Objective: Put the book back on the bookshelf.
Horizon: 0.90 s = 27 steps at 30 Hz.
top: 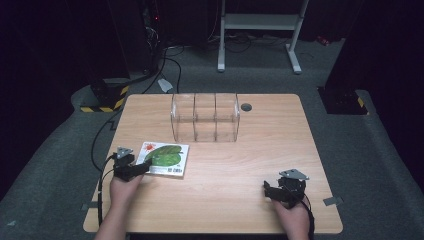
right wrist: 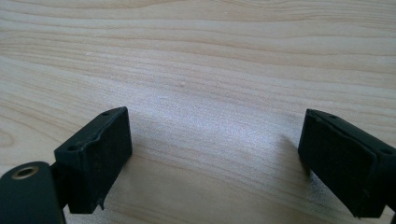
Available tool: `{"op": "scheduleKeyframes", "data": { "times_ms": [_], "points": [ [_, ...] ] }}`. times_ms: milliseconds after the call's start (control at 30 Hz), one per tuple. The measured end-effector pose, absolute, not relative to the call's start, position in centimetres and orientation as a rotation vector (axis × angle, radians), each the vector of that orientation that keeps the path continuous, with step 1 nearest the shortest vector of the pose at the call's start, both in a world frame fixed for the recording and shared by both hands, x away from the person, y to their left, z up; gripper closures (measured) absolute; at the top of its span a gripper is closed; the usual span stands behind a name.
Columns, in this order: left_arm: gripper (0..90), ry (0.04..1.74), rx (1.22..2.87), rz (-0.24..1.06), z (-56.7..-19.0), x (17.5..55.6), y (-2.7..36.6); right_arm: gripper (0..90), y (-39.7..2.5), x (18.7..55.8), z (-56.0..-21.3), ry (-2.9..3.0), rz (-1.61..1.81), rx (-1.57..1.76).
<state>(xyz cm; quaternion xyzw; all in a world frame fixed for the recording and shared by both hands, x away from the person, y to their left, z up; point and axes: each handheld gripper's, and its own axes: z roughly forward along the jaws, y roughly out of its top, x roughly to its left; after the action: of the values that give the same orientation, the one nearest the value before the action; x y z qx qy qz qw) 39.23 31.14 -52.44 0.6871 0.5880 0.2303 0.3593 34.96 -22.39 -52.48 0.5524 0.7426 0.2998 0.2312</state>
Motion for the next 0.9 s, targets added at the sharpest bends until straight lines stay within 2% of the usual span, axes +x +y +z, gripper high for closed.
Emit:
{"op": "scheduleKeyframes", "data": {
  "times_ms": [200,267,900],
  "points": [
    [23.4,1.501,1.776,0.576,-52.5,39.3,30.9,9.8,-22.4,35.0,-52.5,2.041,0.822,1.514],
    [27.8,1.475,1.793,0.589,-52.4,39.1,30.6,9.9,-22.4,35.0,-52.5,2.043,0.825,1.513],
    [27.7,1.431,1.836,0.545,-52.4,38.0,29.3,9.9,-22.4,35.0,-52.5,2.043,0.824,1.513]
  ]
}}
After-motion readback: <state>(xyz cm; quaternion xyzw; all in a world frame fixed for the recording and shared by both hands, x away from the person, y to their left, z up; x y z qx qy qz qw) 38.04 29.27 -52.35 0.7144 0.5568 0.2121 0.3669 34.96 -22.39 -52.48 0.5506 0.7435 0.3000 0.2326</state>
